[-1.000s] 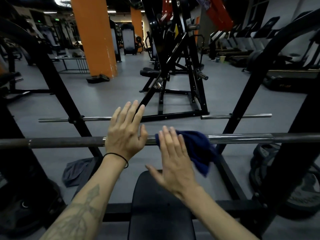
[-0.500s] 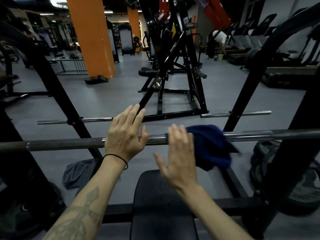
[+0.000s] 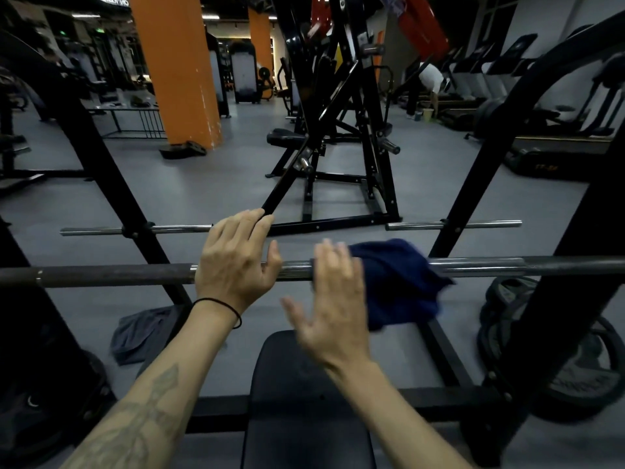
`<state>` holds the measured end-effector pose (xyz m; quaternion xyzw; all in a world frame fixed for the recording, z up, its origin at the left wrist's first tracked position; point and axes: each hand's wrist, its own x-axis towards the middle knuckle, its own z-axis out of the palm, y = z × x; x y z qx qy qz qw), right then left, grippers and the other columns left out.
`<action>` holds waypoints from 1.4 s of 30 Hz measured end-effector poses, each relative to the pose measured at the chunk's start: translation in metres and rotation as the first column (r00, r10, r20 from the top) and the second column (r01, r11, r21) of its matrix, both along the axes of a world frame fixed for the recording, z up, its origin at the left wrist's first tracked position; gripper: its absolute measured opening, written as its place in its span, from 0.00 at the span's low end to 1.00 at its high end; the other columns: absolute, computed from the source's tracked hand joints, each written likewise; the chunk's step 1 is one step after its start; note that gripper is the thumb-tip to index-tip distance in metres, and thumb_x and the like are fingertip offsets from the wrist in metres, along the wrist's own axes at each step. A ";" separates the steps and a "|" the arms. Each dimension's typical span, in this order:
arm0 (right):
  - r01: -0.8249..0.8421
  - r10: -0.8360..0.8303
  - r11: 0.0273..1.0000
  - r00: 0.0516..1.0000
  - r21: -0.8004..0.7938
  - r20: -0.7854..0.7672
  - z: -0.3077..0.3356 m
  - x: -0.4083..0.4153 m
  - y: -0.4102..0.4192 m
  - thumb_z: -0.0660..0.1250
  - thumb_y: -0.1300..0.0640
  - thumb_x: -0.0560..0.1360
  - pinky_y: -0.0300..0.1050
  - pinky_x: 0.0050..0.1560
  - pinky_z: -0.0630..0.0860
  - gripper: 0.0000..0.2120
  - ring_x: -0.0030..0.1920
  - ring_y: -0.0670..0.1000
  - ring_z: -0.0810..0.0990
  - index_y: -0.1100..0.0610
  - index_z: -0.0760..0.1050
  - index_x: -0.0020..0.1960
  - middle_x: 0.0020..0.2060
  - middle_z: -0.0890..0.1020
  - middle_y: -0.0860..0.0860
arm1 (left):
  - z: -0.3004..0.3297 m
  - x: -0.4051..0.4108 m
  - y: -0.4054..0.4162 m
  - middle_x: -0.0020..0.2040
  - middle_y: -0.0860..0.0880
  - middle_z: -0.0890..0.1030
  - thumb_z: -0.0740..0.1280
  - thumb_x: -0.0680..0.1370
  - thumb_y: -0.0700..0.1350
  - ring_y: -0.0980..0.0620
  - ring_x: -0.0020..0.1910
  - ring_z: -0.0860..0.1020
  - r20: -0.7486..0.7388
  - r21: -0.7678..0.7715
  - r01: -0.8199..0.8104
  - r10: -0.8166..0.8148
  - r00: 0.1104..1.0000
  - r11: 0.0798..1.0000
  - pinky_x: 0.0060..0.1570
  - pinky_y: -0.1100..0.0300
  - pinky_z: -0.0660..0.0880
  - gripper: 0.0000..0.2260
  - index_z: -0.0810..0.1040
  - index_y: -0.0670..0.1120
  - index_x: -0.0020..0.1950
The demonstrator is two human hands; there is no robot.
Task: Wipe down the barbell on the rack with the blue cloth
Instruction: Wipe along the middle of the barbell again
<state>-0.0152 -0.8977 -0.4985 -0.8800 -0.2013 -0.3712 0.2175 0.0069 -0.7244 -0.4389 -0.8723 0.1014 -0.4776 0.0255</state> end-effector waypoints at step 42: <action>-0.094 0.125 0.941 0.989 -0.324 0.075 -0.001 0.015 -0.083 0.57 0.43 0.84 0.55 0.81 0.54 0.33 0.82 0.55 0.55 0.61 0.58 0.82 0.81 0.60 0.57 | 0.003 0.000 -0.012 0.23 0.48 0.68 0.58 0.78 0.48 0.42 0.21 0.69 -0.098 -0.274 -0.155 0.133 0.986 0.949 0.30 0.60 0.56 0.19 0.71 0.44 0.27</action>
